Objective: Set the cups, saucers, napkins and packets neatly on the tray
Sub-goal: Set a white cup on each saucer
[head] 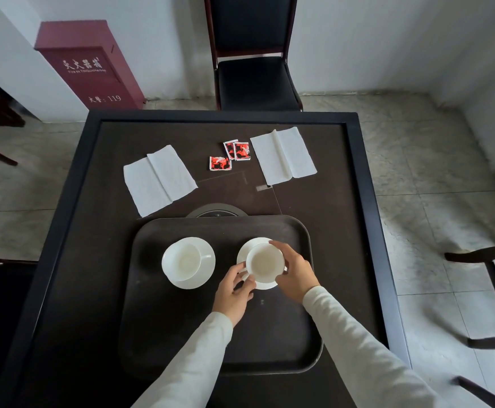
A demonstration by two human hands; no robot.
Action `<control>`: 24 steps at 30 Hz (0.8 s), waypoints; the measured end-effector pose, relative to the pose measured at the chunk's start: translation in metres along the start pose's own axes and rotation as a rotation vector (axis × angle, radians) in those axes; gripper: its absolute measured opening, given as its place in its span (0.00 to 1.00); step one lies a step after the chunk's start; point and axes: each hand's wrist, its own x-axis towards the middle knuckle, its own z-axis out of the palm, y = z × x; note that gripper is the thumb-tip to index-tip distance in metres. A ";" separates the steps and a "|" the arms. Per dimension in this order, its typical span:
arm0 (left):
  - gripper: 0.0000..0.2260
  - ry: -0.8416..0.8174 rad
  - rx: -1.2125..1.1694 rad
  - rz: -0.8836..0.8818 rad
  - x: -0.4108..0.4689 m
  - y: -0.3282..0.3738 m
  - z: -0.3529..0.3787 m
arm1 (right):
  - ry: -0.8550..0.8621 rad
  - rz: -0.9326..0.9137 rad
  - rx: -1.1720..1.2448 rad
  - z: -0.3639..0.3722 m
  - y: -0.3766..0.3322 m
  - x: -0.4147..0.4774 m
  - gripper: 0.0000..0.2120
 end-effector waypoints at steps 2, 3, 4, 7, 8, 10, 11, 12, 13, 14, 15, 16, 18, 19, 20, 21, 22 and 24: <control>0.14 0.004 0.001 0.000 0.000 0.000 0.000 | -0.003 -0.003 0.001 0.000 0.000 0.001 0.37; 0.14 0.005 0.006 0.001 0.000 0.001 -0.001 | -0.005 -0.003 0.002 0.001 0.000 0.001 0.37; 0.14 0.005 0.013 0.001 0.000 0.001 -0.001 | -0.005 -0.004 0.002 0.001 0.000 0.001 0.37; 0.14 0.002 0.026 -0.001 0.000 0.002 -0.001 | -0.010 -0.001 0.005 0.000 0.001 0.001 0.37; 0.14 -0.003 0.027 -0.002 -0.001 0.003 -0.001 | -0.013 0.002 0.006 0.000 0.002 0.001 0.37; 0.13 -0.009 0.042 0.000 -0.002 0.005 -0.002 | -0.018 0.014 0.008 0.000 0.004 0.002 0.38; 0.13 -0.009 0.058 0.002 -0.002 0.005 -0.002 | -0.024 0.022 0.009 0.001 0.004 0.003 0.38; 0.14 -0.008 0.078 0.006 -0.002 0.006 -0.003 | -0.033 0.031 0.009 0.001 0.005 0.003 0.39; 0.15 -0.008 0.104 0.011 -0.003 0.007 -0.004 | -0.042 0.039 0.011 0.002 0.005 0.003 0.39; 0.16 -0.008 0.134 0.015 -0.003 0.008 -0.005 | -0.048 0.047 0.016 0.003 0.006 0.003 0.40; 0.18 -0.010 0.160 0.013 -0.005 0.010 -0.005 | -0.052 0.053 0.024 0.003 0.007 0.003 0.40; 0.20 -0.014 0.176 0.008 -0.006 0.011 -0.007 | -0.050 0.060 0.038 0.003 0.008 0.002 0.41; 0.22 -0.024 0.197 0.005 -0.011 0.016 -0.012 | -0.024 0.073 0.058 0.002 0.010 0.000 0.42; 0.22 -0.036 0.215 0.011 -0.014 0.019 -0.016 | 0.005 0.079 0.054 0.001 0.010 0.000 0.42; 0.21 -0.053 0.241 0.016 -0.018 0.022 -0.022 | 0.043 0.084 0.046 -0.002 0.009 -0.001 0.41; 0.20 -0.074 0.274 0.019 -0.022 0.023 -0.029 | 0.089 0.086 0.038 -0.005 0.007 -0.002 0.39; 0.18 -0.094 0.311 0.023 -0.028 0.026 -0.037 | 0.139 0.083 0.030 -0.007 0.004 -0.004 0.37; 0.13 -0.116 0.368 0.056 -0.041 0.029 -0.056 | 0.235 0.072 0.008 -0.013 -0.006 -0.007 0.32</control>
